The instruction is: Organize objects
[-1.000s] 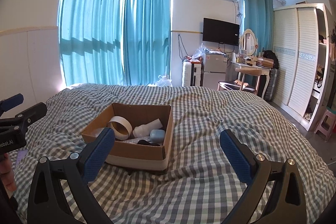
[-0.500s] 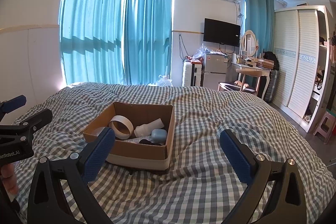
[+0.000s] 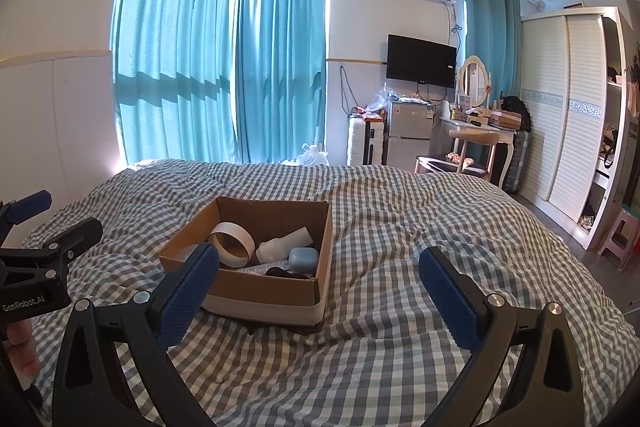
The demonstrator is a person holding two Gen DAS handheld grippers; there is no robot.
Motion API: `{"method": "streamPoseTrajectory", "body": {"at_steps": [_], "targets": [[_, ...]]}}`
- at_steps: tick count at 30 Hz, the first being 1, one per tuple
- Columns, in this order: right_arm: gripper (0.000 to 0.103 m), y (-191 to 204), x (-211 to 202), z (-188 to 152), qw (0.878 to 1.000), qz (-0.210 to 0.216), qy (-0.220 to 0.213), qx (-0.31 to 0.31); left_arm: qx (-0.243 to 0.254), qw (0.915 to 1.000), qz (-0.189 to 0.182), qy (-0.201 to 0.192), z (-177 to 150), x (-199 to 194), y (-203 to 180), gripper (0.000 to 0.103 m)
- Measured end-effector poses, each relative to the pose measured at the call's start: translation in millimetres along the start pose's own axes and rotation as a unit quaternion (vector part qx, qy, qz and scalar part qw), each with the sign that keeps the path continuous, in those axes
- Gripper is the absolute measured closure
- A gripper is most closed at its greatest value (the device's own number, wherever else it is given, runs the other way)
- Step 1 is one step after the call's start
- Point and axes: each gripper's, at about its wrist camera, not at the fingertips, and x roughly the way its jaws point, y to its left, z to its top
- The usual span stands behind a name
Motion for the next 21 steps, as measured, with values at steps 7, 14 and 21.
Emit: {"method": "streamPoseTrajectory", "body": {"at_steps": [7, 14, 21], "targets": [[0.002, 0.0, 0.8, 1.2, 1.0, -0.002, -0.001, 0.001, -0.003, 1.0, -0.001, 0.005, -0.6, 2.2, 2.4, 0.0], [0.002, 0.5, 0.9, 1.4, 1.0, -0.002, 0.0, -0.001, -0.001, 1.0, -0.001, 0.006, -2.1, 2.3, 2.3, 0.0], [0.002, 1.9, 2.3, -0.1, 1.0, -0.003, 0.003, -0.004, -0.003, 1.0, 0.002, 0.009, -3.5, 2.1, 2.7, 0.0]]}}
